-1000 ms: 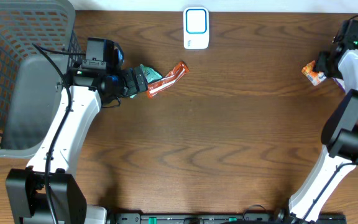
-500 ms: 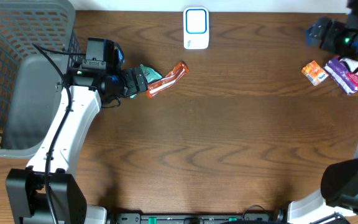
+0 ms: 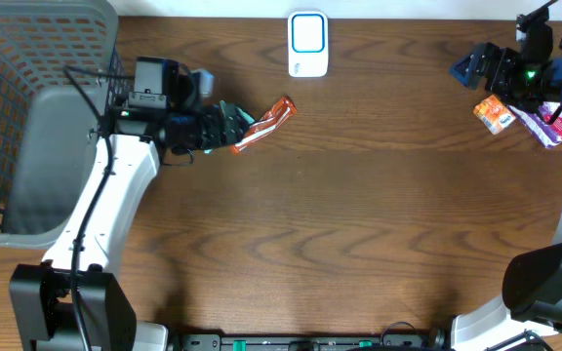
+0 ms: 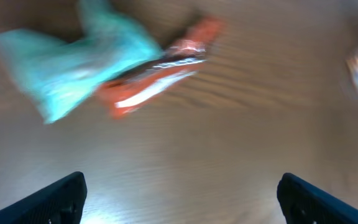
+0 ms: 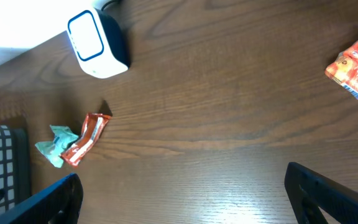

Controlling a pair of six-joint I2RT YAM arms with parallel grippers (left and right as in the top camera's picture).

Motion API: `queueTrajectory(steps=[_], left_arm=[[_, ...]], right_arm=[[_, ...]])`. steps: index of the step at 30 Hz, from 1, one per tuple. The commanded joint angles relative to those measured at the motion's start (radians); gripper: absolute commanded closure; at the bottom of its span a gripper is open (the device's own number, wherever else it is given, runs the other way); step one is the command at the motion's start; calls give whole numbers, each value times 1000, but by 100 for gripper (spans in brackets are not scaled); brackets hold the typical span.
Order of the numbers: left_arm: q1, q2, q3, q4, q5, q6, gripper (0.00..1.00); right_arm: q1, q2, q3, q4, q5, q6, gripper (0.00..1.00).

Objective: Scan the item barcode
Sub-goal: 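Reach the left gripper to the orange snack bar and grasp it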

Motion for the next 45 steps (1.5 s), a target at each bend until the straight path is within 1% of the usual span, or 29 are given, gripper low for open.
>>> queueTrajectory(steps=[1, 4, 8, 9, 10, 11, 12, 15, 17, 21, 22, 24, 27, 31, 39, 42, 43, 45], left_arm=[[-60, -6, 3, -1, 84, 201, 2], [-97, -6, 3, 2, -20, 202, 2], [-112, -5, 3, 41, -26, 206, 2], [-116, -2, 3, 58, -30, 241, 2], [-119, 0, 3, 76, -45, 312, 2], [-121, 2, 3, 93, -93, 369, 2], [-122, 6, 3, 108, -136, 392, 2], [-121, 27, 3, 200, -356, 404, 2], [-121, 48, 3, 257, -410, 407, 2], [-129, 109, 3, 341, -363, 423, 2], [-133, 131, 3, 362, -332, 447, 7], [-141, 172, 3, 401, -284, 494, 9], [-159, 237, 3, 468, -279, 509, 9], [-182, 301, 3, 506, -279, 509, 9], [-205, 430, 3, 497, -281, 512, 8], [-205, 432, 3, 446, -282, 505, 9], [-206, 428, 3, 432, -282, 496, 11], [-208, 413, 3, 394, -258, 488, 19]], right_arm=[[3, 7, -3, -3, -19, 4, 1], [3, 7, -3, -3, -19, 4, 1], [3, 7, -3, -3, -19, 4, 1], [4, 7, -3, -3, -19, 4, 1], [3, 7, -3, -3, -19, 4, 1], [3, 7, -3, -2, -19, 4, 1], [3, 7, -3, -2, -19, 4, 1], [2, 7, -3, -2, -19, 4, 1], [2, 7, -3, -2, -19, 4, 1], [3, 7, -3, -1, -19, 4, 1], [3, 7, -3, -1, -19, 4, 1], [3, 7, -3, -1, -19, 4, 1], [3, 7, -3, -1, -19, 4, 1], [2, 7, -3, -1, -19, 4, 1], [2, 7, -3, -1, -19, 4, 1], [2, 7, -3, 0, -19, 4, 1], [2, 7, -3, 0, -19, 4, 1], [2, 7, -3, -1, -19, 4, 1]])
